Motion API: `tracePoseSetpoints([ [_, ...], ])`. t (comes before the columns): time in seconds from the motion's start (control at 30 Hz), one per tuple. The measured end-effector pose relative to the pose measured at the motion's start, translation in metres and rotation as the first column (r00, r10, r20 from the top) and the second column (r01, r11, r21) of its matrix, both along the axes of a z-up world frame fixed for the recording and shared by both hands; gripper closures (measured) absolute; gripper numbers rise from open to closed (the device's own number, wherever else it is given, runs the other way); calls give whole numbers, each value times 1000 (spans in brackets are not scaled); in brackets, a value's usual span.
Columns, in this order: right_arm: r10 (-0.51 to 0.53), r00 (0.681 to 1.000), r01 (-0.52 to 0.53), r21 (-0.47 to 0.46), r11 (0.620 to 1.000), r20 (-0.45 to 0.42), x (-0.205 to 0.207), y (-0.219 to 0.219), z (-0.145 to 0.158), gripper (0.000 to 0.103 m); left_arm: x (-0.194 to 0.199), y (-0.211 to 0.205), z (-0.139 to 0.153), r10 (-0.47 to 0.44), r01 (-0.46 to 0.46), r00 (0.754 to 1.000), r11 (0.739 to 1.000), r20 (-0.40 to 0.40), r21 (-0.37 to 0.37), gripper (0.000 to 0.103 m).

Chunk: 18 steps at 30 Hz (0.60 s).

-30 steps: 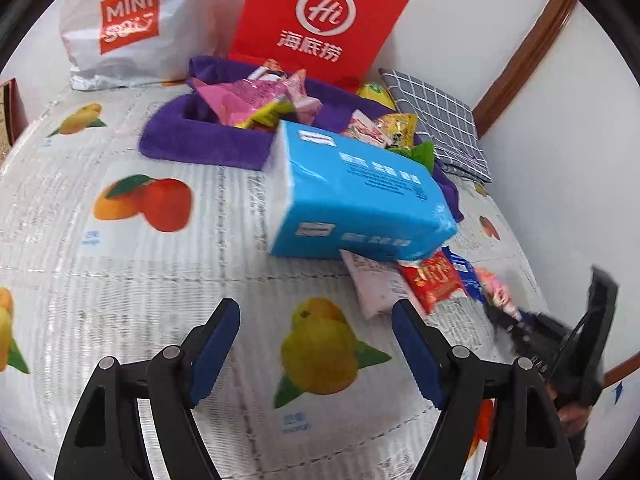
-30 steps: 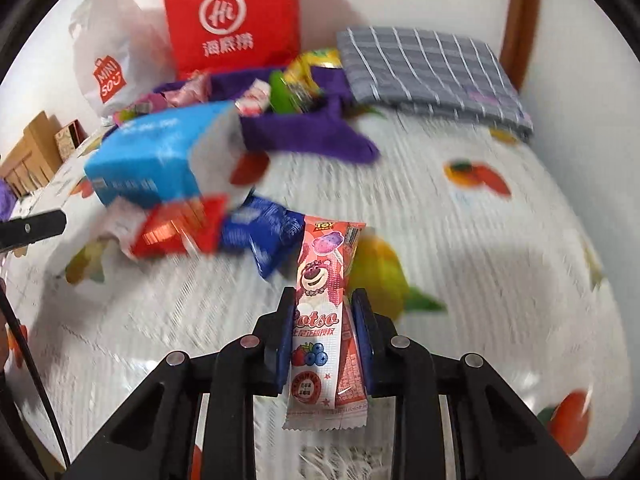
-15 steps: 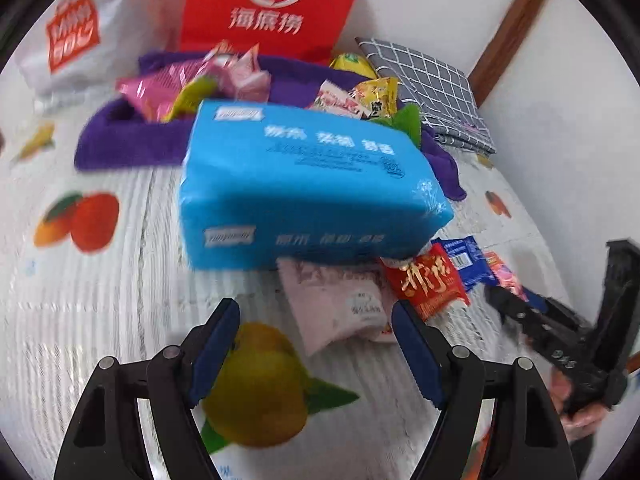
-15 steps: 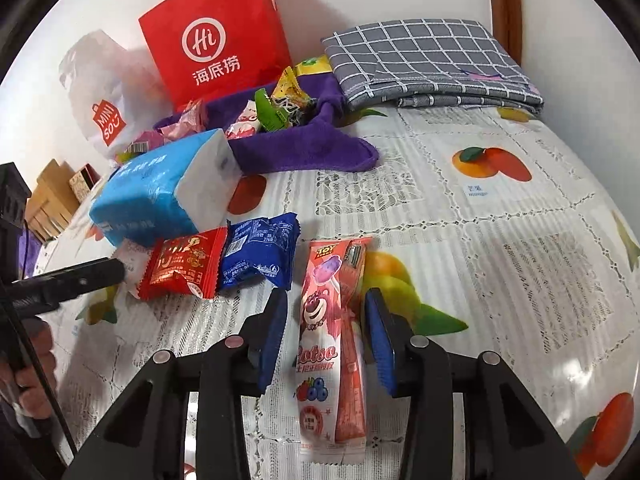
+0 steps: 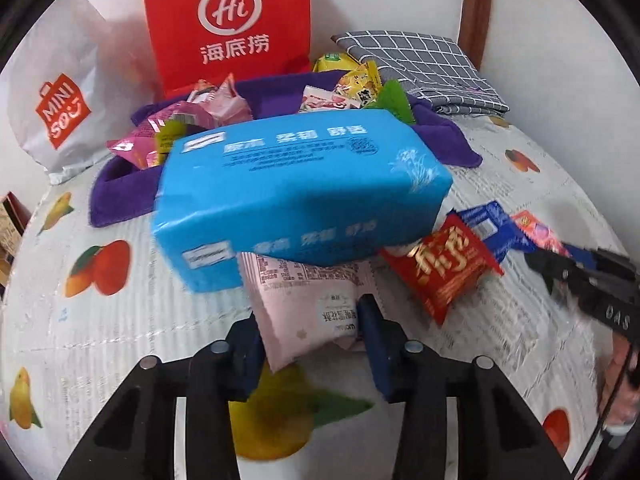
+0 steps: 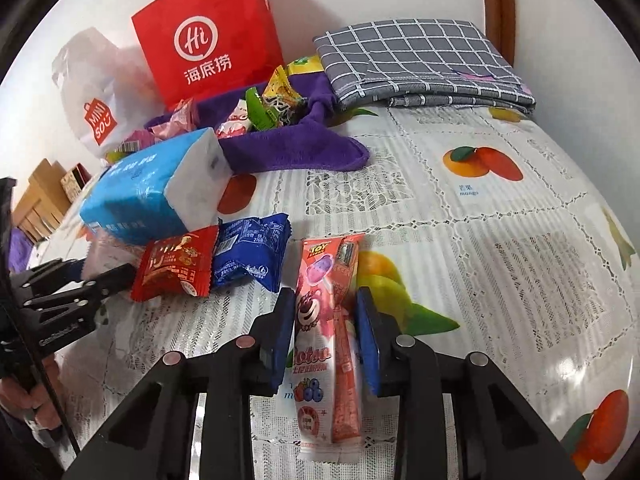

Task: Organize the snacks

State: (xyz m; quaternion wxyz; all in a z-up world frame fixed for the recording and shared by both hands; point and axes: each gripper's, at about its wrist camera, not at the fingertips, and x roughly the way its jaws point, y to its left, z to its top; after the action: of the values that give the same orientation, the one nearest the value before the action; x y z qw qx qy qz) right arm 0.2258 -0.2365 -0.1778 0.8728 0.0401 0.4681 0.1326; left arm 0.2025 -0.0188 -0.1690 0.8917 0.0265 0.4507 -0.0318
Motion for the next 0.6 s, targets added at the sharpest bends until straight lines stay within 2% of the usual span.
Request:
tracePoseSetpoints([
  [0.1,1,1000,-1,-7,1000,1,0,0,0,71,-9,12,0,36,-36,999,999,11,33,63],
  [0.27,0,1000,0,-4,1000,1,0,1,0,71,-12,36,-2,67,-66,998,995,4,-74,61],
  [0.43,-2,1000,2,34,999,-4,0,-5,0,71,-12,29,-3,64,-64,998,997,3,-35,60],
  [0.6,1,1000,-1,-5,1000,1,0,-1,0,71,-13,44,-2,77,-75,997,987,8,-144,64],
])
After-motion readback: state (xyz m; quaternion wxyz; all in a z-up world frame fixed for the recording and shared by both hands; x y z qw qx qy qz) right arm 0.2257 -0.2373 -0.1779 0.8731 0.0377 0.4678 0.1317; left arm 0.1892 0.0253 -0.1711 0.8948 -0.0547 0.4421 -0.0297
